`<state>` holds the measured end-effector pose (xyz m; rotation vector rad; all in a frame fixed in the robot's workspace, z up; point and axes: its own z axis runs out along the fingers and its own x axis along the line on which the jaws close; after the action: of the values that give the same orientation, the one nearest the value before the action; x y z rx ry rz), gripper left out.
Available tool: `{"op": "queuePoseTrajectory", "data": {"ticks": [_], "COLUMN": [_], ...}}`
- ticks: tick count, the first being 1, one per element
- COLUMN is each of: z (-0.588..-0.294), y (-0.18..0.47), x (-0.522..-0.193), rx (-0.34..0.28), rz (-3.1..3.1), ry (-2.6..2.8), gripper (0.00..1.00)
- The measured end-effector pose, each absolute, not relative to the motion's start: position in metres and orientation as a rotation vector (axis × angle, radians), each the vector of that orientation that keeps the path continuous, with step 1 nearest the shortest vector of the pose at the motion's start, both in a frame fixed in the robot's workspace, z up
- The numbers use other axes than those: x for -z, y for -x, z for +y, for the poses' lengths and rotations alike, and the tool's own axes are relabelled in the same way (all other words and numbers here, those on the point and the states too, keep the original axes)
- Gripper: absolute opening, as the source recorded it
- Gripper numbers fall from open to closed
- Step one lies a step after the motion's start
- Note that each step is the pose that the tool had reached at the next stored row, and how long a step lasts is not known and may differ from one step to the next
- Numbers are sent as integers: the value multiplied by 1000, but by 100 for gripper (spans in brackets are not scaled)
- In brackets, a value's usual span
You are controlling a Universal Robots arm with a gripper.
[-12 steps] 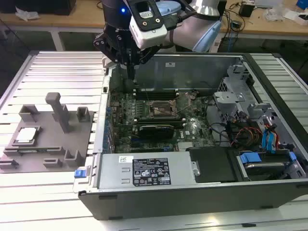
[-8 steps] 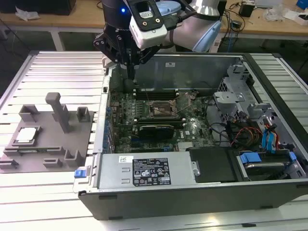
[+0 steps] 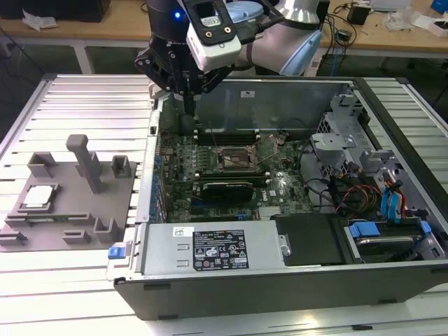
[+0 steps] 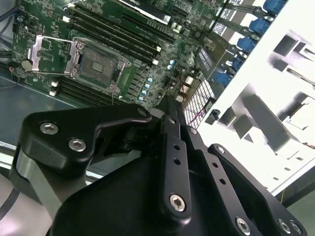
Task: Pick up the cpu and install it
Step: 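Reach for the cpu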
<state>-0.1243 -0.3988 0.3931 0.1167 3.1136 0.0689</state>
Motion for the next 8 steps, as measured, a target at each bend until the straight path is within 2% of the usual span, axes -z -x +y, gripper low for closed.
{"op": "queuePoseTrajectory", "data": {"ticks": [8], "z": [-399], "y": [139], "x": [-392], "rx": [-69], "rz": [3113], "ry": [-117], "gripper": [11]}}
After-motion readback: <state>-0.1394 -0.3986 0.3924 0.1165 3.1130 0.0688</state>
